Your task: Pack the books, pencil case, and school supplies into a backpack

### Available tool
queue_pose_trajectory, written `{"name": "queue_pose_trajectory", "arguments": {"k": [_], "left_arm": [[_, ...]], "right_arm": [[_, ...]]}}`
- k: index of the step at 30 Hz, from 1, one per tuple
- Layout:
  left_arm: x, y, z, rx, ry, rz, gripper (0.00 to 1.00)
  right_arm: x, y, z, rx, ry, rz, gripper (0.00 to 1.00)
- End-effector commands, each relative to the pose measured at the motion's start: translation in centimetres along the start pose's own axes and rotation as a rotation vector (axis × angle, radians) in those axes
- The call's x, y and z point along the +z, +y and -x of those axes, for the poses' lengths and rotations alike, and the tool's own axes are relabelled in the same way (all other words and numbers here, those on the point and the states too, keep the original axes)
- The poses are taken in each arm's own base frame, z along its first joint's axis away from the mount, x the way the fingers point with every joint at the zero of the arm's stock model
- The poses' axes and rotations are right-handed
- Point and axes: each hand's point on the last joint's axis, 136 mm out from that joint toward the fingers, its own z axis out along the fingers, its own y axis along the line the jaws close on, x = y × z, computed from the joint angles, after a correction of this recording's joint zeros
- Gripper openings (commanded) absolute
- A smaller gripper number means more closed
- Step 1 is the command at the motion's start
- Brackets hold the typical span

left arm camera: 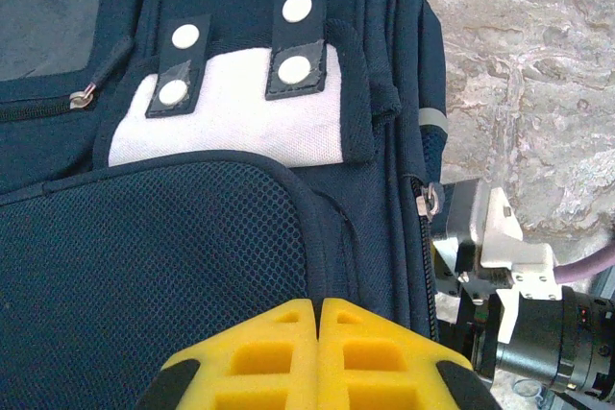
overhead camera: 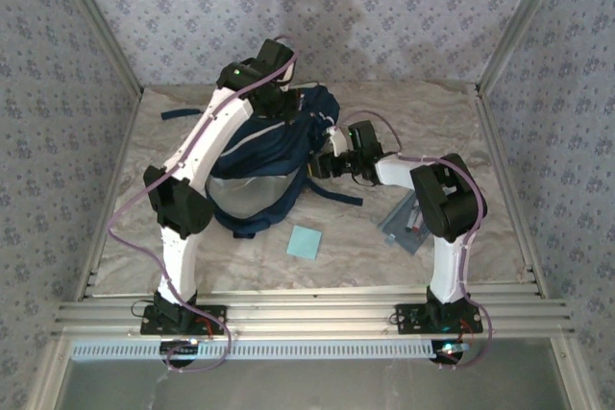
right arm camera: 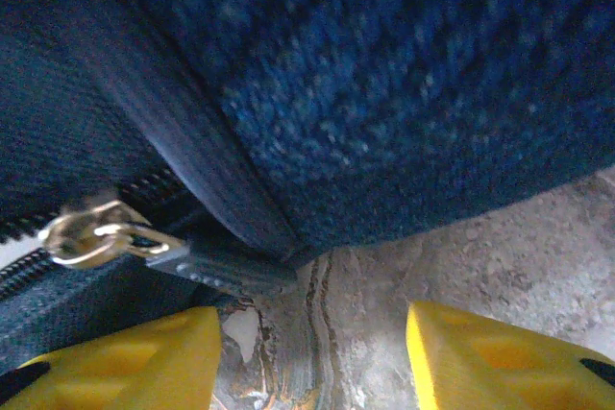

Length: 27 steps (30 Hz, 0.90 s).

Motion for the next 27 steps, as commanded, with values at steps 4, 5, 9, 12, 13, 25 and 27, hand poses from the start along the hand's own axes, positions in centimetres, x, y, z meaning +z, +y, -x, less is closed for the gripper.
{"name": "queue_pose_trajectory", "arguments": {"k": [4, 5, 9, 12, 13, 25, 27], "left_arm": [[-3.9, -2.2, 2.4, 0.022, -0.116, -0.09, 0.0], [-3.9, -2.3, 2.4, 0.022, -0.114, -0.094, 0.0], [-3.7, -2.4, 2.3, 0.023, -0.106, -0.101, 0.0], [-3.3, -2.3, 1.8, 0.025, -0.089, -0.092, 0.0], [-3.2, -2.3, 1.8, 0.026, -0.087, -0.095, 0.0], [-3.0, -2.4, 1.7, 0.024, -0.086, -0.104, 0.0], [-2.7, -2.1, 1.7, 0.022, -0.089, -0.091, 0.0]], "right_arm": [[-1.6, 2.1, 2.9, -0.1, -0.108, 0.052, 0.57], [-1.7, 2.1, 3.0, -0.108, -0.121, 0.046, 0.57], [-1.5, 1.9, 3.5, -0.113, -0.134, 0.041, 0.57], [-1.8, 2.3, 4.0, -0.128, -0.157, 0.043, 0.58], [-1.9, 2.4, 4.2, -0.141, -0.172, 0.041, 0.58], [-1.5, 2.9, 4.9, -0.233, -0.2, 0.023, 0.02], [-2.1, 3.0, 4.7, -0.248, -0.192, 0.014, 0.0]]}}
